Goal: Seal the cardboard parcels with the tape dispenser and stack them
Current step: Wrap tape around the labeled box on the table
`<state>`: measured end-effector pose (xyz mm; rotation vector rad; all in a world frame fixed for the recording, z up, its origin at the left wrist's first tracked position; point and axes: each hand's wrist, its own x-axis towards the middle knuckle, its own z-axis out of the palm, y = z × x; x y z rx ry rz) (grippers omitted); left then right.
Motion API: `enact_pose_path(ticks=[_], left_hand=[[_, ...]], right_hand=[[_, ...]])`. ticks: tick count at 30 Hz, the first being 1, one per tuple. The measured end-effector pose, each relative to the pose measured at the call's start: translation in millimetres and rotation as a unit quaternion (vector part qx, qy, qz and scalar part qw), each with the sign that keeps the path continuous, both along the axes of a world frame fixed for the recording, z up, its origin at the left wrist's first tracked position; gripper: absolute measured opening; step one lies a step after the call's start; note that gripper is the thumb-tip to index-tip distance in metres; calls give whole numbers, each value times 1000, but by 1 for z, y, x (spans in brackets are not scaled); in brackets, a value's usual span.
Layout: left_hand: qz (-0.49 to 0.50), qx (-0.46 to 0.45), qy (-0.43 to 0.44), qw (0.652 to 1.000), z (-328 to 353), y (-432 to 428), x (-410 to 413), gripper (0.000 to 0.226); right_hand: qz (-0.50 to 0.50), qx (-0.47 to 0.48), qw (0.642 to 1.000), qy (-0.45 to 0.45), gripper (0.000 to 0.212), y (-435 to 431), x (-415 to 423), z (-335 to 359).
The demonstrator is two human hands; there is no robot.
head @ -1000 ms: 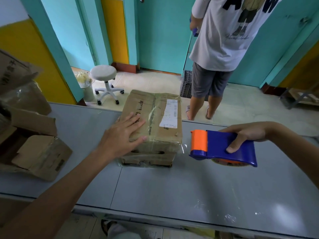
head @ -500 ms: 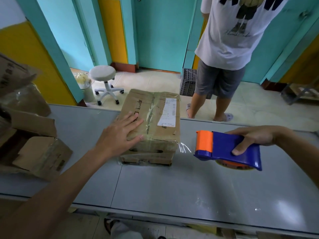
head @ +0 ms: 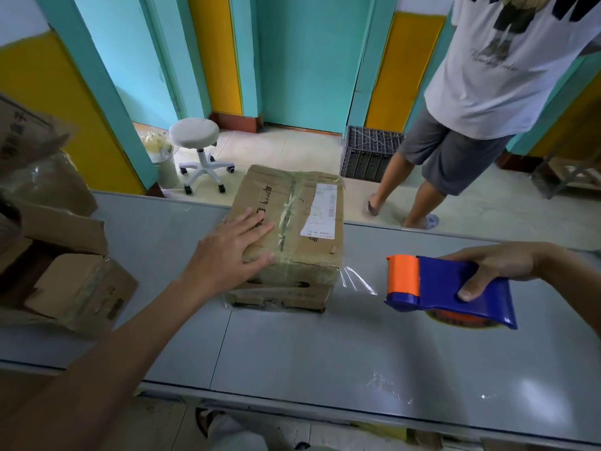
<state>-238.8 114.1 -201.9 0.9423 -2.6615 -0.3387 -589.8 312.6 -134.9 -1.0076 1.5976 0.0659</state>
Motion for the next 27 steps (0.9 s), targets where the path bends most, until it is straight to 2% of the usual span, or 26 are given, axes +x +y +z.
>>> enact_pose_path(ticks=[6,9,16,19,23,27], left_hand=[[-4,6,28,1000,-5,-3,-2,78],[-4,4,36,999,-6,-2,-4,77],[-3,-19,66,998,-12,-5,-6,74],[-10,-19,57,998,-10,-4,-7,76],[-11,8,44,999,-9,-5,-5,82],[-16,19,9,1000,-7,-6,-3,85]], right_hand=[[1,-16,1000,14,60,-34,38,-29],[-5,-22,1000,10,66,-45,48,-41],[16,-51,998,39,66,-45,64,-29],[73,-76,987,118,72,-48,72,-20],[132,-113,940,294,77,-56,88,-32],[137,-115,915,361,79,-60,88,-52]])
